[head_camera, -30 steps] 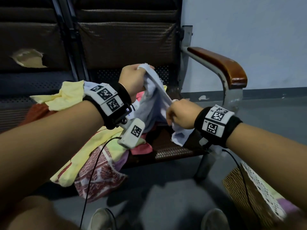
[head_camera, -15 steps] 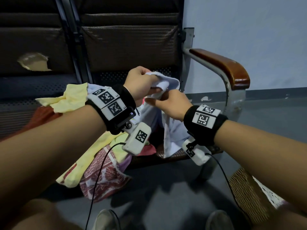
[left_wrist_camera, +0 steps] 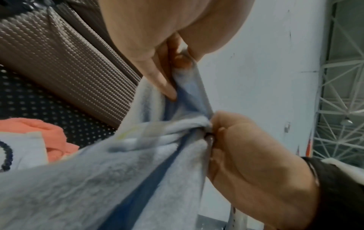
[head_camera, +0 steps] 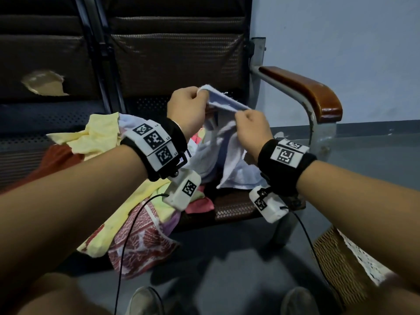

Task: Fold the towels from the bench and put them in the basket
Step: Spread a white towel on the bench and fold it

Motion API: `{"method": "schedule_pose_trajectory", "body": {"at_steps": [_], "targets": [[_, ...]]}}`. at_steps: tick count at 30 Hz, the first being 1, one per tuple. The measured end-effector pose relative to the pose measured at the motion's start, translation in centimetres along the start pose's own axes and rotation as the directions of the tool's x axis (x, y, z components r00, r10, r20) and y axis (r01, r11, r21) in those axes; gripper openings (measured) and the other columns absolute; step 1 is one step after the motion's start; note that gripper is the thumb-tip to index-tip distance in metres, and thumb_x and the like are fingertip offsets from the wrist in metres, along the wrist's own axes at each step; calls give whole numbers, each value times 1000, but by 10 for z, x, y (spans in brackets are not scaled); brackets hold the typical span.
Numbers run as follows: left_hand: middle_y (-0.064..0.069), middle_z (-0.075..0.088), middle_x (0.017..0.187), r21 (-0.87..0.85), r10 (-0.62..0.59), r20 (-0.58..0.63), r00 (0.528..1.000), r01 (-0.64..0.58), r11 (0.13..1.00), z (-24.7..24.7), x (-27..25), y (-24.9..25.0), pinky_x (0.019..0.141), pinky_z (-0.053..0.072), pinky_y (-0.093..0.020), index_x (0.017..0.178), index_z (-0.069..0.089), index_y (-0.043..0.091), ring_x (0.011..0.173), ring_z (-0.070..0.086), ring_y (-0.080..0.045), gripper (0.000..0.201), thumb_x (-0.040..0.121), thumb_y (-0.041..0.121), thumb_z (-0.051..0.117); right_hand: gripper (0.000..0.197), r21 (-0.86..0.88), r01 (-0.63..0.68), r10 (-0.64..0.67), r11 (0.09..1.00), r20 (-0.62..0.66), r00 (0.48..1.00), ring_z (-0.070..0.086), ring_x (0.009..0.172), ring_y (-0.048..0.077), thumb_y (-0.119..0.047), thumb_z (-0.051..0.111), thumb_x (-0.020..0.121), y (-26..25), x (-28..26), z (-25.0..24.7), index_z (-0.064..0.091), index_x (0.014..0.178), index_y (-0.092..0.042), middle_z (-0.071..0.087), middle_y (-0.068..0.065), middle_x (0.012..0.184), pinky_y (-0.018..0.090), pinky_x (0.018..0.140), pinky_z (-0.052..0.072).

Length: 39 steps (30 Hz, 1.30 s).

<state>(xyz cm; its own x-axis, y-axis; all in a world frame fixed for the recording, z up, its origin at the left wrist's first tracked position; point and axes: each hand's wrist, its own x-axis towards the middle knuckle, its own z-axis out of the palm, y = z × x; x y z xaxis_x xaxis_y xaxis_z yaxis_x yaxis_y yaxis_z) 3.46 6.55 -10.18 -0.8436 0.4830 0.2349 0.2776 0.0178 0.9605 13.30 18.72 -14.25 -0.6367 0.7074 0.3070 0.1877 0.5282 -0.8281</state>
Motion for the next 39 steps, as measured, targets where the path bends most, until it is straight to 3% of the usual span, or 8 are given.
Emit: {"method": "schedule_pose_trajectory", "body": {"at_steps": [5,9,12,15,20,26,33,39], "targets": [[-9,42,65,132,3,-39,999,2,991,-8,4,-8,60,56,-56,49,38,24,77,66,-51,26,66,16,56,40,444,-158,164,882,23,986,51,53,3,-33,45,87,-18,4,-7,56,51,-20,56,-13,52,31,59,41],[-11,61,92,-34,-33,-165,986,28,999,-11,16,-15,57,61,-40,83,52,22,81,71,-35,11,88,12,54,25,-5,94,-90,996,249,964,55,57,11,-34,70,77,-6,1,-9,60,59,-20,58,-7,57,26,57,42],[-10,69,94,-129,-9,-129,992,-8,992,-12,21,-16,59,59,-29,92,66,19,83,72,-24,20,94,11,48,8,-430,300,-152,852,347,926,59,74,24,-12,64,74,4,4,-15,61,78,-18,63,4,76,28,64,40],[-9,72,92,-95,58,-136,989,-71,993,-16,22,-17,63,60,-33,89,72,23,85,72,-23,31,93,10,44,6,-584,308,-84,751,377,922,56,77,30,-19,63,82,11,8,-23,61,80,-14,61,9,79,32,66,42],[-6,75,90,-4,44,-206,977,-46,999,-31,30,-24,78,62,-45,83,75,27,87,73,-23,29,86,15,49,44,-537,132,138,833,433,891,45,54,20,-31,62,92,26,11,-39,51,54,-10,44,6,53,28,47,33],[6,67,58,273,43,-255,966,29,962,-51,34,-42,57,63,-39,63,66,24,58,70,-12,12,64,26,78,45,-223,100,-57,970,191,980,37,52,13,-29,69,87,20,23,-56,43,52,-18,39,1,52,31,53,31],[-3,64,87,206,113,-316,942,-48,977,-60,37,-26,72,62,-47,83,58,26,85,68,-28,10,79,18,54,11,-625,442,-145,643,468,872,63,94,33,-18,69,84,26,12,-52,65,94,-17,68,8,93,33,76,47],[-12,69,96,63,13,-298,954,6,998,-78,44,1,64,63,-39,98,71,15,80,73,-31,34,87,6,40,33,-659,384,-130,647,400,907,59,77,33,-29,49,100,14,24,-65,71,84,-9,70,15,85,34,68,43]]}}
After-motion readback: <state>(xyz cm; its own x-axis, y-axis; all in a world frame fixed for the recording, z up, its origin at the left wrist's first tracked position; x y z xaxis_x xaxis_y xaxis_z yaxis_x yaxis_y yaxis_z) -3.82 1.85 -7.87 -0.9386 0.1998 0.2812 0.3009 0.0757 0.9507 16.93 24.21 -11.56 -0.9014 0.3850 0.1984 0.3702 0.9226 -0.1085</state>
